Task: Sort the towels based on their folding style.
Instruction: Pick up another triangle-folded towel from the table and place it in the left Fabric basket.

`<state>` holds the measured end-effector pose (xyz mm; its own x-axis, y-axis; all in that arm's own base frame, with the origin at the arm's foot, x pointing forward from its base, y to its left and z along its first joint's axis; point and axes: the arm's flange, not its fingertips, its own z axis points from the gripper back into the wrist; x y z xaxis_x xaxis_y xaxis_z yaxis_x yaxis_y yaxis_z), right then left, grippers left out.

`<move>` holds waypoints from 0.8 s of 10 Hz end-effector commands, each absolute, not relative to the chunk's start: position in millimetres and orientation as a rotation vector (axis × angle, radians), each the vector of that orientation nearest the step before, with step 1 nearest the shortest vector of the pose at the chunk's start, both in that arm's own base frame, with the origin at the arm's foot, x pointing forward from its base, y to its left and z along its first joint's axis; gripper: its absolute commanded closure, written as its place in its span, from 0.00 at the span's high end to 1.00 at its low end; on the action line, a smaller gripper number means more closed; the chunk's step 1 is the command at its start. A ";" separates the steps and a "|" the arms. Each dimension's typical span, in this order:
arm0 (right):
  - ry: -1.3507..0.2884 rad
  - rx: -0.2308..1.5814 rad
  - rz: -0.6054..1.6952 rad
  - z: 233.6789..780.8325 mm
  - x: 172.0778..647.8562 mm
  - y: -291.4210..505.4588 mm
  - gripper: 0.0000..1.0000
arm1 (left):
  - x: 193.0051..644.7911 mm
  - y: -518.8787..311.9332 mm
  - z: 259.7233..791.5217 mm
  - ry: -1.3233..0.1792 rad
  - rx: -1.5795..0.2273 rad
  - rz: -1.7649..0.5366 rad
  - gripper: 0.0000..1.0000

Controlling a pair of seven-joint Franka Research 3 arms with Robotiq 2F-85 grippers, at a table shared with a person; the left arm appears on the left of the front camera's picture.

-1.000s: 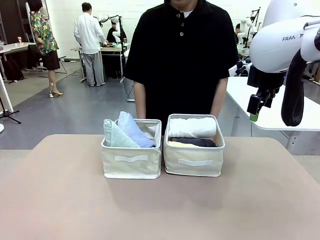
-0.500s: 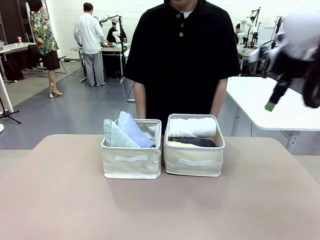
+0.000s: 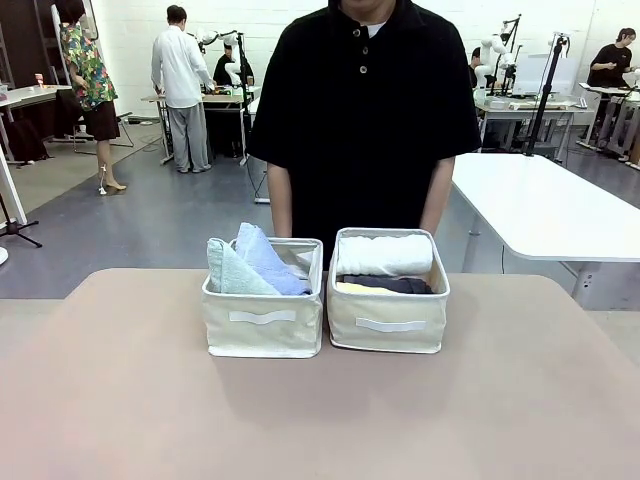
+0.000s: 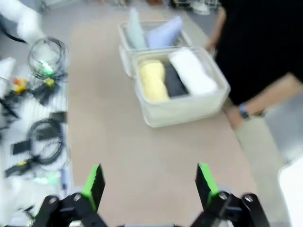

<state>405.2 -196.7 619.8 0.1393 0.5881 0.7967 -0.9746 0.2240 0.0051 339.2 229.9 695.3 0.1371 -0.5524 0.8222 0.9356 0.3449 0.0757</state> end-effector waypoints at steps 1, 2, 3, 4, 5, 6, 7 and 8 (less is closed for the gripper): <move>-0.748 0.875 1.152 623.7 435.5 -237.3 1.00 | 337.7 229.0 696.3 -0.905 -0.532 -1.156 1.00; -0.780 0.877 1.136 628.7 428.3 -246.4 1.00 | 337.7 229.0 696.3 -0.905 -0.532 -1.156 1.00; -0.786 0.875 1.130 632.2 424.1 -251.9 1.00 | 337.7 229.0 696.3 -0.905 -0.532 -1.156 1.00; -0.804 0.895 1.120 634.7 420.5 -258.3 1.00 | 337.7 229.0 696.3 -0.905 -0.532 -1.156 1.00; -0.841 0.905 1.086 636.6 418.5 -264.5 1.00 | 337.7 229.0 696.3 -0.905 -0.532 -1.156 1.00; -0.811 0.901 1.139 615.0 411.6 -250.7 1.00 | 337.7 229.0 696.3 -0.905 -0.532 -1.156 1.00; -0.811 0.901 1.139 615.0 411.6 -250.7 1.00 | 337.7 229.0 696.3 -0.905 -0.532 -1.156 1.00; -0.811 0.901 1.139 615.0 411.6 -250.7 1.00 | 337.7 229.0 696.3 -0.905 -0.532 -1.156 1.00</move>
<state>414.6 -255.9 620.6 0.2330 0.3906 0.8906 -0.9690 0.1704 0.1788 339.2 229.8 695.4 0.1369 -0.5525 0.8222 0.9356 0.3447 0.0759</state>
